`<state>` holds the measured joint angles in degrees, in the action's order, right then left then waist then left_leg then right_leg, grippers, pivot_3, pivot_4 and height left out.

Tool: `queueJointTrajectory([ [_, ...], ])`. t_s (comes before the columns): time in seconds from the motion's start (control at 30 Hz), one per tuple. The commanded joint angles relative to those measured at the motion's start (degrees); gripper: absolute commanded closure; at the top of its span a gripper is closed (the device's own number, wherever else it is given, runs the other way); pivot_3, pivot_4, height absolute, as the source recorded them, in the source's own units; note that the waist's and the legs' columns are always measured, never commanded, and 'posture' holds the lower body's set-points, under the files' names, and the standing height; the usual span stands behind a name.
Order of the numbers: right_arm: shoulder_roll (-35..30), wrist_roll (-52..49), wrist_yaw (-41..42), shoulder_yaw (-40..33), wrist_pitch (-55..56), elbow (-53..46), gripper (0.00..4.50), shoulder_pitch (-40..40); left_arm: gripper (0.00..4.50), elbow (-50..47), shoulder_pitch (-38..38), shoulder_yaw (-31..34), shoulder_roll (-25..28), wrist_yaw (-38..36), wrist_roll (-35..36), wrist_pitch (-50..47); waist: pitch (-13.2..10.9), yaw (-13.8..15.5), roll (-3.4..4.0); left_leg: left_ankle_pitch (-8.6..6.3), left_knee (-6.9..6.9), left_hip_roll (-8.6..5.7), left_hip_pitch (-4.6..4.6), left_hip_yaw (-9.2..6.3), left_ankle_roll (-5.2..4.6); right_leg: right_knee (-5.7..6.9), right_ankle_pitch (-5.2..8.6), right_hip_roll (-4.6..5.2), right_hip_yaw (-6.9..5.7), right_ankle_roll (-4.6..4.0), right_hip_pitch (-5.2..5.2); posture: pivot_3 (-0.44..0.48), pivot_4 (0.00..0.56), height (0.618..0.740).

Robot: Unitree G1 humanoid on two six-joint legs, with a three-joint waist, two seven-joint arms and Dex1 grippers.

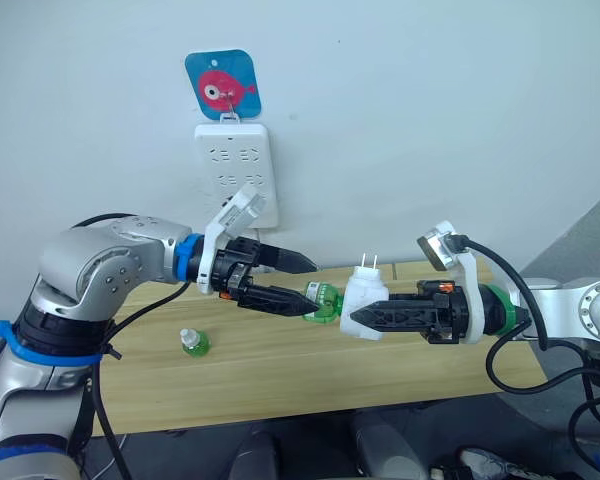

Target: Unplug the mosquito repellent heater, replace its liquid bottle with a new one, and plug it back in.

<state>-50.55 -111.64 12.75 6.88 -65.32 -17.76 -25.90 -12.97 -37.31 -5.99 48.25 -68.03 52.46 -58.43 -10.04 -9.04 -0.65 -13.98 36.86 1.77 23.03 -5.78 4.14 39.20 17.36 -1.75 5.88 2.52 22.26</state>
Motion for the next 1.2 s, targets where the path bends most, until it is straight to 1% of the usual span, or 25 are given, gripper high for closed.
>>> queueJointTrajectory([
  [0.03,-0.07,-1.36,-0.06,-1.62,0.71,-0.45,1.46,0.11,0.00,-1.61,1.09,4.16,0.06,0.72,-1.79,4.36,0.00,0.08,0.00,0.00,0.00,0.00,0.00,0.00,0.00,0.00,0.00,0.00,0.00,0.00,0.00,-0.165,0.137,0.740],
  [0.13,0.00,-1.36,-0.73,-1.92,0.82,0.65,1.46,0.42,0.00,-1.97,4.58,6.82,-2.08,-0.06,-9.23,19.57,0.00,0.38,0.00,0.00,0.01,0.00,-0.01,0.04,0.00,-0.01,0.00,0.02,0.02,0.00,-0.01,-0.160,0.138,0.740],
  [0.27,0.47,-1.36,-1.21,-1.98,0.80,1.56,1.46,0.32,0.00,-0.42,9.85,7.39,-5.23,-2.66,-21.01,43.51,0.00,0.95,0.01,0.00,0.00,0.00,0.00,0.10,0.00,-0.06,-0.01,0.03,0.07,-0.01,-0.01,-0.159,0.138,0.740],
  [0.37,0.89,-1.36,-1.68,-1.96,0.75,1.97,1.46,0.12,0.00,-0.03,13.43,7.70,-7.80,-4.33,-24.69,55.19,0.01,1.14,0.01,0.00,0.01,0.00,0.01,0.10,0.00,-0.07,-0.02,0.04,0.07,-0.03,-0.01,-0.162,0.138,0.740],
  [0.5,1.27,-1.36,-2.17,-2.22,0.74,2.24,1.46,0.11,0.00,-0.87,17.80,8.11,-11.65,-5.70,-25.94,67.31,0.01,1.13,0.00,0.00,0.01,-0.03,0.03,0.14,0.00,-0.11,-0.03,0.10,0.10,-0.01,-0.02,-0.166,0.136,0.740],
  [0.6,1.49,-1.36,-2.43,-2.42,0.77,1.97,1.46,0.31,0.00,-0.69,20.04,7.66,-13.60,-5.24,-26.34,71.78,0.01,1.10,0.00,0.00,0.03,-0.04,0.02,0.15,0.00,-0.10,-0.04,0.11,0.10,0.00,-0.04,-0.180,0.134,0.740],
  [0.77,1.58,-1.36,-2.57,-2.75,0.71,1.27,1.46,0.64,0.00,0.67,21.52,6.08,-13.81,-6.76,-26.31,74.50,0.01,0.92,0.01,0.00,0.06,-0.04,0.01,0.15,0.00,-0.07,-0.04,0.10,0.09,0.02,-0.04,-0.190,0.134,0.740],
  [0.9,1.54,-1.36,-2.50,-2.75,0.56,0.98,1.46,0.55,0.00,4.79,20.16,4.70,-14.27,-9.48,-27.31,78.67,0.01,0.89,0.01,0.00,0.06,-0.05,0.00,0.15,0.00,-0.07,-0.05,0.10,0.10,0.03,-0.05,-0.190,0.134,0.740],
  [1.2,1.76,-1.36,-2.48,-2.16,0.56,-0.22,1.46,0.38,0.00,12.92,14.33,1.70,-17.98,-11.75,-28.91,88.80,0.02,0.78,0.02,0.00,0.07,-0.05,0.01,0.13,0.00,-0.08,-0.06,0.10,0.07,0.03,-0.06,-0.202,0.124,0.740],
])
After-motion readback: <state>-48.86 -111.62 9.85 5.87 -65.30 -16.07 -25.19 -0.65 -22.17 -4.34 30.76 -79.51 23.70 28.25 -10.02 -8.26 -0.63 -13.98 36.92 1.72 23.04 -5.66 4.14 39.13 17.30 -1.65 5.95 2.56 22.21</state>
